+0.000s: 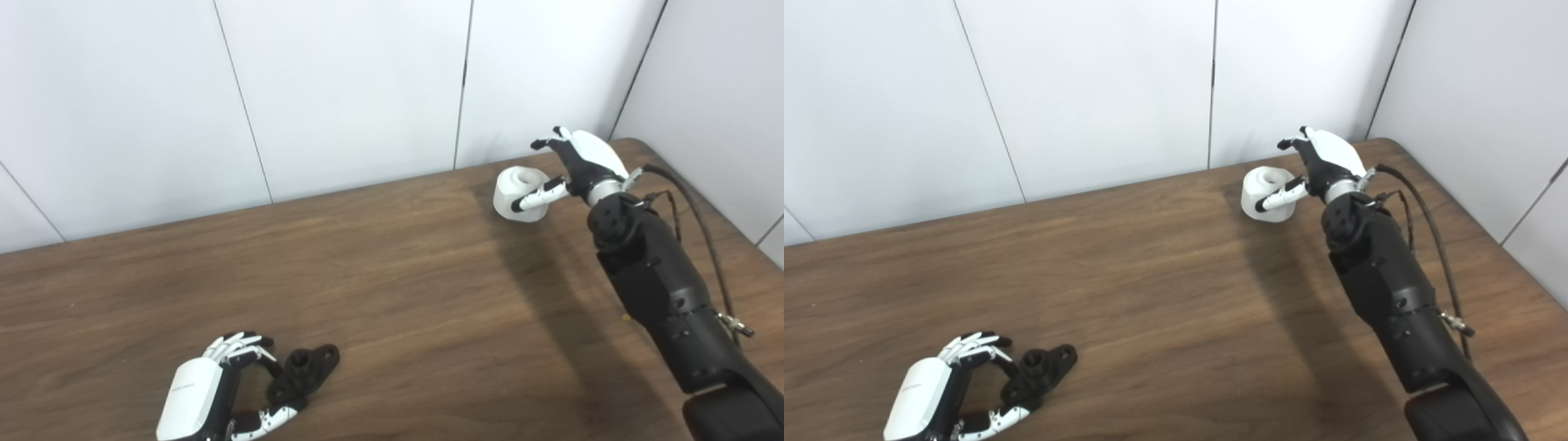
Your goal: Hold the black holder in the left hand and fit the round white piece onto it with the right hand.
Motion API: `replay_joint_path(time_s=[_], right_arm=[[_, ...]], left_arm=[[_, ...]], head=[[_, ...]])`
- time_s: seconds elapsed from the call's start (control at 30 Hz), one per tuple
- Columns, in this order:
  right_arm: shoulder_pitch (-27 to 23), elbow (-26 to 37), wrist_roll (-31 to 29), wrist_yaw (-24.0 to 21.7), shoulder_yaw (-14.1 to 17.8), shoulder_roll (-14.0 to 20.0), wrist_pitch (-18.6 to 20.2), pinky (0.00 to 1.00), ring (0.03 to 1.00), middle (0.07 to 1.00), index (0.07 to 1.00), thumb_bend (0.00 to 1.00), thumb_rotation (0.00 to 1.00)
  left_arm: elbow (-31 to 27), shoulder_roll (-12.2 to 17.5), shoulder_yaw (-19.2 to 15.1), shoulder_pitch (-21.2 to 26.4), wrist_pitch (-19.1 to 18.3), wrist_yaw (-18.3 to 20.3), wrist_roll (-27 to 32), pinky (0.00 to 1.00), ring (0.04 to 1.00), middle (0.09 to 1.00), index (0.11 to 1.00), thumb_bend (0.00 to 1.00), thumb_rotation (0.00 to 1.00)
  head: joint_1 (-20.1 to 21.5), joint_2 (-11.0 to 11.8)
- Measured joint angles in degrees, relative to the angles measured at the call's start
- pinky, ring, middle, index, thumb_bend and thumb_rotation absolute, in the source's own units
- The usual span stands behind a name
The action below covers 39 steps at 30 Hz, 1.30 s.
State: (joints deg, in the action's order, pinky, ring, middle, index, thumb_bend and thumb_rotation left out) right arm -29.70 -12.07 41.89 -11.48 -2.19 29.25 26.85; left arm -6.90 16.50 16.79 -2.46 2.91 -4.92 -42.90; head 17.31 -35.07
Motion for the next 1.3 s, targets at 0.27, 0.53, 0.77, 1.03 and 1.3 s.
replay_joint_path(time_s=[0.27, 0.53, 0.77, 1.03, 1.3], right_arm=[[-0.91, -2.69, 1.31, -0.59, -0.84, -0.01, 0.00, 1.00, 1.000, 1.000, 0.811, 0.90, 0.26], [-0.91, -2.67, 2.80, -2.19, -0.90, 0.01, 0.00, 1.00, 1.000, 0.991, 0.758, 0.88, 0.27], [-0.89, -2.60, 3.80, -3.21, -0.99, 0.18, 0.00, 1.00, 1.000, 0.982, 0.724, 0.86, 0.29], [-0.87, -2.40, 3.73, -3.31, -1.89, 0.83, 0.00, 1.00, 1.000, 0.969, 0.687, 0.85, 0.28], [-0.87, -2.42, 3.11, -2.45, -2.36, 1.49, -0.05, 1.00, 1.000, 0.955, 0.659, 0.84, 0.26]], left_arm=[[-0.01, -0.10, -0.01, -0.01, -0.01, 0.03, -0.07, 0.89, 0.832, 0.758, 0.485, 0.52, 0.04], [-0.01, -0.10, 0.00, 0.00, 0.00, 0.05, -0.11, 0.88, 0.832, 0.757, 0.485, 0.52, 0.04], [-0.01, -0.14, 0.04, 0.01, 0.02, 0.03, -0.35, 0.88, 0.830, 0.756, 0.485, 0.52, 0.04], [-0.01, -0.16, 0.03, 0.00, 0.03, 0.00, -0.58, 0.88, 0.829, 0.755, 0.485, 0.52, 0.04], [-0.02, -0.15, 0.00, -0.06, 0.05, -0.01, -0.84, 0.88, 0.828, 0.755, 0.485, 0.52, 0.04]], head=[[-0.18, -0.09], [-0.26, -0.26], [-0.26, -0.26], [-0.18, -0.79], [-0.26, -0.88]])
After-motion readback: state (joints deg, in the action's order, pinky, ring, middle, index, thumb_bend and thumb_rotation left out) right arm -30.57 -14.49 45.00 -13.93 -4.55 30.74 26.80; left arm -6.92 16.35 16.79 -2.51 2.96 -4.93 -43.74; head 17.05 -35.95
